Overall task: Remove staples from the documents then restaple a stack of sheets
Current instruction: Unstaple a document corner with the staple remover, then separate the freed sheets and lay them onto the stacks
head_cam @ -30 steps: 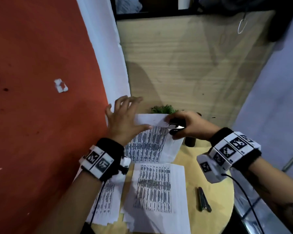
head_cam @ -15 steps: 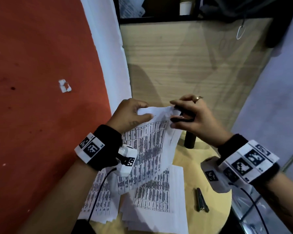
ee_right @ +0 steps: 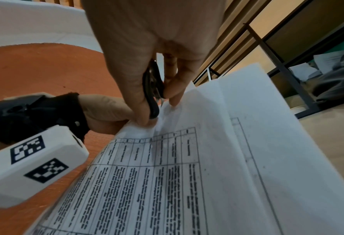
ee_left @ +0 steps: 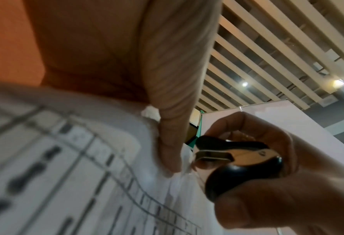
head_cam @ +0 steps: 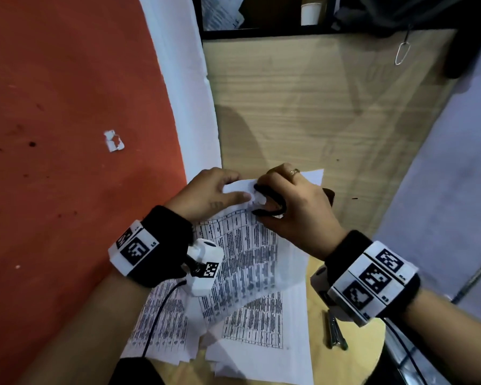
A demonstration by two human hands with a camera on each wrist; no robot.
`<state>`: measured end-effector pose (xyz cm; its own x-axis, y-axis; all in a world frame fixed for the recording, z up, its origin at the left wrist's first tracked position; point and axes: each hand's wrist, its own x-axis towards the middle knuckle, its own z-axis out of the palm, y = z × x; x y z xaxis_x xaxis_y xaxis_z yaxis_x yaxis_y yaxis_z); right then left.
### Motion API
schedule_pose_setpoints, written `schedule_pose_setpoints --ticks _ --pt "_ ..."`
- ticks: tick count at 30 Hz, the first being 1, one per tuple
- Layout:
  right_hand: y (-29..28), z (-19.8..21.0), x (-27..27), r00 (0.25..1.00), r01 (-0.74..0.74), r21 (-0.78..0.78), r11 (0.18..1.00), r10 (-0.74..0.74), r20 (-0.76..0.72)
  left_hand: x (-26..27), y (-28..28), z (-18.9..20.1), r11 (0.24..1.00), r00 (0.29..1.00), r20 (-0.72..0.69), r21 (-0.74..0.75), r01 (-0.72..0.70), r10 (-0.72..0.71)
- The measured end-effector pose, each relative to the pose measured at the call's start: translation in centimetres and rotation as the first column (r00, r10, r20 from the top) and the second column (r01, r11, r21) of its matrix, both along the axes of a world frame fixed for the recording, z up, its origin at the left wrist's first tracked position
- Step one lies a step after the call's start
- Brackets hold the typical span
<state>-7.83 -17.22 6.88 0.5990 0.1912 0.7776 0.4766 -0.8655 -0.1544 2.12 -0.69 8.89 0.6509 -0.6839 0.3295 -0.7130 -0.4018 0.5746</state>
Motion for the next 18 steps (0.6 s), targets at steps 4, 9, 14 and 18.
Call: schedule_pose_setpoints --ticks 4,9,14,18 --pt "-0.5 0.0 0.3 0.997 -0.066 0.023 0.998 0.066 -0.026 -0.2 0.0 0.3 1.000 1.000 0.003 -0.009 -0.011 0.011" --pt "-0.7 -0.2 0.4 0.993 -0.121 -0.008 0.993 0.121 0.002 -1.1 -0.1 1.3 0.993 0.985 -0.135 -0.050 0.105 -0.110" --pt "-0.8 0.1 0.4 0.985 -0.167 -0.043 0.985 0.169 0.046 -1.7 -0.5 2.1 0.986 0.964 -0.213 -0.077 0.145 -0.159" --pt "-1.1 0.2 0.4 0.985 -0.162 -0.071 0.984 0.166 0.047 -1.5 -0.5 2.1 0.989 0.964 -0.220 -0.056 0.140 -0.149"
